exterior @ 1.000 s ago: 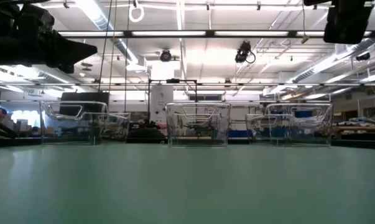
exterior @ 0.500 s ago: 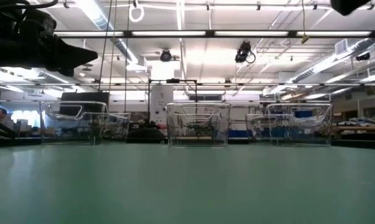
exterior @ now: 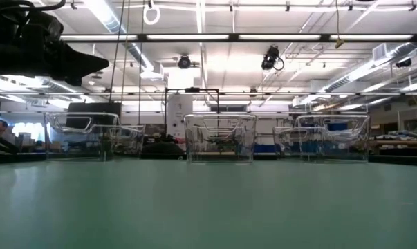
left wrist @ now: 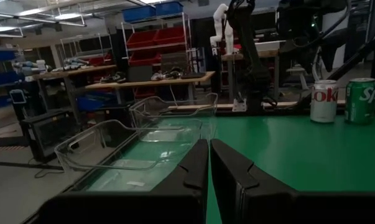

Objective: Sort soda cans
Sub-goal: Put the right white soda can into the right transparent bin

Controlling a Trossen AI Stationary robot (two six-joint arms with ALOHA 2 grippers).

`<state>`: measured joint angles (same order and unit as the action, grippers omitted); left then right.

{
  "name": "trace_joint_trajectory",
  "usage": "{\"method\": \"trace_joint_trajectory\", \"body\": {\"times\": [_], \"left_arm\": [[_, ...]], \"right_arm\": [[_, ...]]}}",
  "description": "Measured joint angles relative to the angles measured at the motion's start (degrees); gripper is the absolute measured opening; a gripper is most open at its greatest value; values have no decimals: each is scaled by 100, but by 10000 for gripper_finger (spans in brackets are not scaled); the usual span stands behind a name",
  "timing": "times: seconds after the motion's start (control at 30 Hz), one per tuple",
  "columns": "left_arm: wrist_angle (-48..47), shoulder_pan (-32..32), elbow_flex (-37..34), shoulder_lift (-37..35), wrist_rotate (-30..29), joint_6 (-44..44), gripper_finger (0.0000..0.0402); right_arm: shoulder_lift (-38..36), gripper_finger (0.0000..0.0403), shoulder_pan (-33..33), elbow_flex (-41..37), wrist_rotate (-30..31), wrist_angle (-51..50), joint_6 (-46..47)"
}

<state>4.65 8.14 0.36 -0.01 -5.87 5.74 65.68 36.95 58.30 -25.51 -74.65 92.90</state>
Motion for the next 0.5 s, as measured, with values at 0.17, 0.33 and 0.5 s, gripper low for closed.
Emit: {"method": "trace_joint_trajectory", "body": {"times": [0.17, 0.33, 0.5], "left_arm": [[-3, 0, 1, 0, -2, 2, 26], [2, 2, 0, 0, -13, 2, 26], [6, 1, 0, 0, -19, 2, 26]], "right_arm": [[214, 288, 321, 0, 11, 0, 211], [515, 297, 494, 0, 38, 188, 215], [747, 332, 561, 0, 132, 471, 400]]}}
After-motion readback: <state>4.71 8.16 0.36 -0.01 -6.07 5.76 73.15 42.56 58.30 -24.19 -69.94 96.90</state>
